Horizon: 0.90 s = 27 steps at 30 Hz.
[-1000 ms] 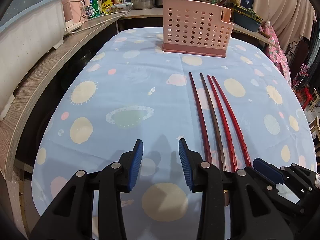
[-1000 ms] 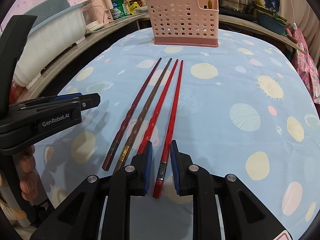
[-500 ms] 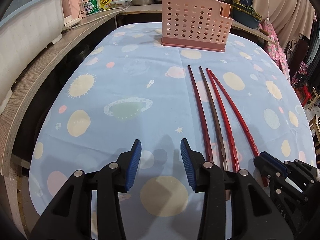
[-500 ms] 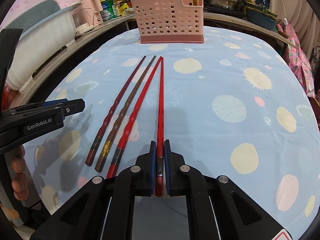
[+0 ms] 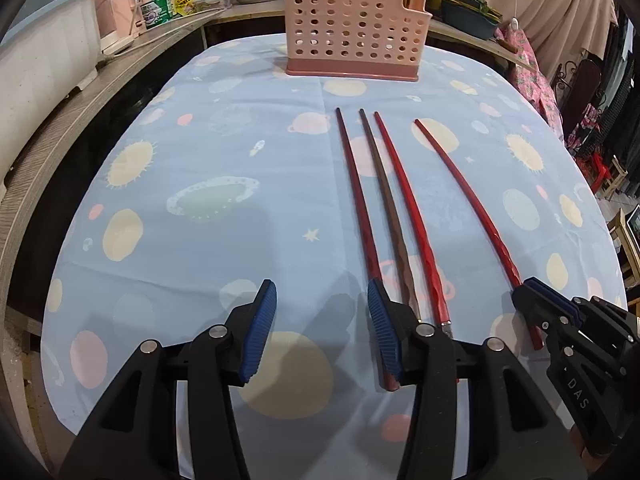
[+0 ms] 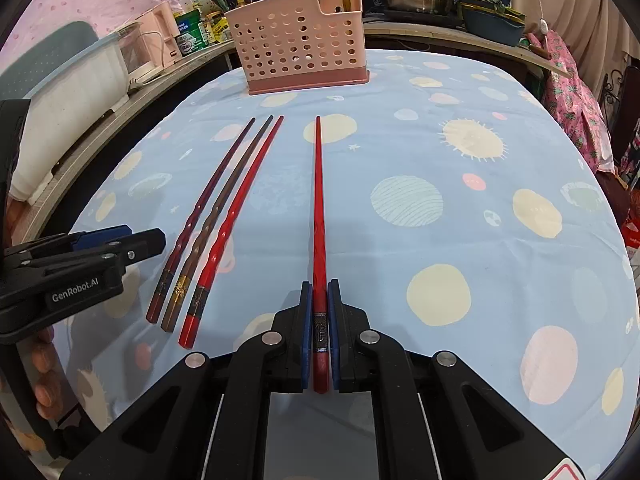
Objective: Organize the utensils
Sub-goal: 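Close right gripper on a bright red chopstick, then close left gripper on a dark red chopstick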
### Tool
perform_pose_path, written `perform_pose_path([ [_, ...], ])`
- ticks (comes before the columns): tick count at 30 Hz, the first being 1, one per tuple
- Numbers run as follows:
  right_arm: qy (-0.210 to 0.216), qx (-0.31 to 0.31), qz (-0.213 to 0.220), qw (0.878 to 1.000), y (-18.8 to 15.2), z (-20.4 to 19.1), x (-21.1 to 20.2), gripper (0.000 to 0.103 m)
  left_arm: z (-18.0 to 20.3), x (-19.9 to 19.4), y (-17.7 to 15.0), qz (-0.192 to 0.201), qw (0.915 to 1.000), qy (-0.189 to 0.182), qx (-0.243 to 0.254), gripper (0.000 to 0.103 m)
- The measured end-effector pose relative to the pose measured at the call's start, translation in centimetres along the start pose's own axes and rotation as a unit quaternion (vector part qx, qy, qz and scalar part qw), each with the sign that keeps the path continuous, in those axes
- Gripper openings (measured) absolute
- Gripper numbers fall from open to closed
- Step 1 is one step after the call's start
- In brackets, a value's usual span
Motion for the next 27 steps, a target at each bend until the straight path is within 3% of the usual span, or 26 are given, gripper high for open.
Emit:
perform_pose_path([
  [27, 0.001, 0.001, 0.001, 1.0, 0.0, 0.1, 0.0, 0.007, 1.3, 0.8, -0.8, -0.008, 0.9998, -0.002, 0.017, 0.042],
])
Point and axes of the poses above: each gripper's, at about its wrist camera, not at the fingertips, and x roughly the way its jaws point, z to its right, y to its top, the point moved 5 cm from there along x, roughly the way its jaws point, and after that the axes turned 1 degree about -x, right-handed, at the moved point
